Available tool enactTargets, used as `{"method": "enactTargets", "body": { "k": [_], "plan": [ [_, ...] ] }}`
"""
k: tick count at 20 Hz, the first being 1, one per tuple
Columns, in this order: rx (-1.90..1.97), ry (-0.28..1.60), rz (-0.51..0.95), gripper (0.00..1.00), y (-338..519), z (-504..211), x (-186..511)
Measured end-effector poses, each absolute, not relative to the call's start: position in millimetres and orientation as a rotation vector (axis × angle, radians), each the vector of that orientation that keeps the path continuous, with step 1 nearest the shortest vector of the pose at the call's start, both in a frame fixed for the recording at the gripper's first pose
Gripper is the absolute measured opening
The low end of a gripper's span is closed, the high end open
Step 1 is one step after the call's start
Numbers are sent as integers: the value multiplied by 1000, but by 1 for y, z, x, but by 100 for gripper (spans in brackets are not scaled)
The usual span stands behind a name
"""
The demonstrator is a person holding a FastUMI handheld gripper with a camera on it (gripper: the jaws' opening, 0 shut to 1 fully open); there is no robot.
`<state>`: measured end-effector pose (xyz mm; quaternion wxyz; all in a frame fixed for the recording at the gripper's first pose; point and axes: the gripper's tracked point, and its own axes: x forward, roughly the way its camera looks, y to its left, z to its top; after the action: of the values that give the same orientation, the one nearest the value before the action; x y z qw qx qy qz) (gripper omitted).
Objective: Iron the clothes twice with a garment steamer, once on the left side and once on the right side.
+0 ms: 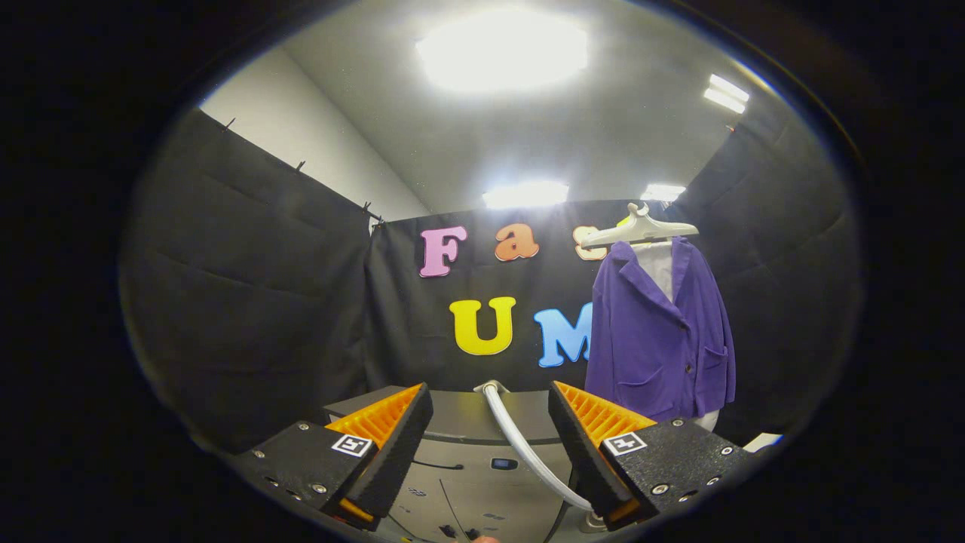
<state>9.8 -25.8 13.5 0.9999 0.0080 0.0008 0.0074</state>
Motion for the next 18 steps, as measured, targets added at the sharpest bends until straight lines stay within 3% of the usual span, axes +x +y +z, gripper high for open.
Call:
{"method": "enactTargets", "body": {
  "k": [9,18],
  "plan": [
    [5,6,19,94,-50,55,53],
    [-71,68,-26,94,-41,87,161]
  ]
}}
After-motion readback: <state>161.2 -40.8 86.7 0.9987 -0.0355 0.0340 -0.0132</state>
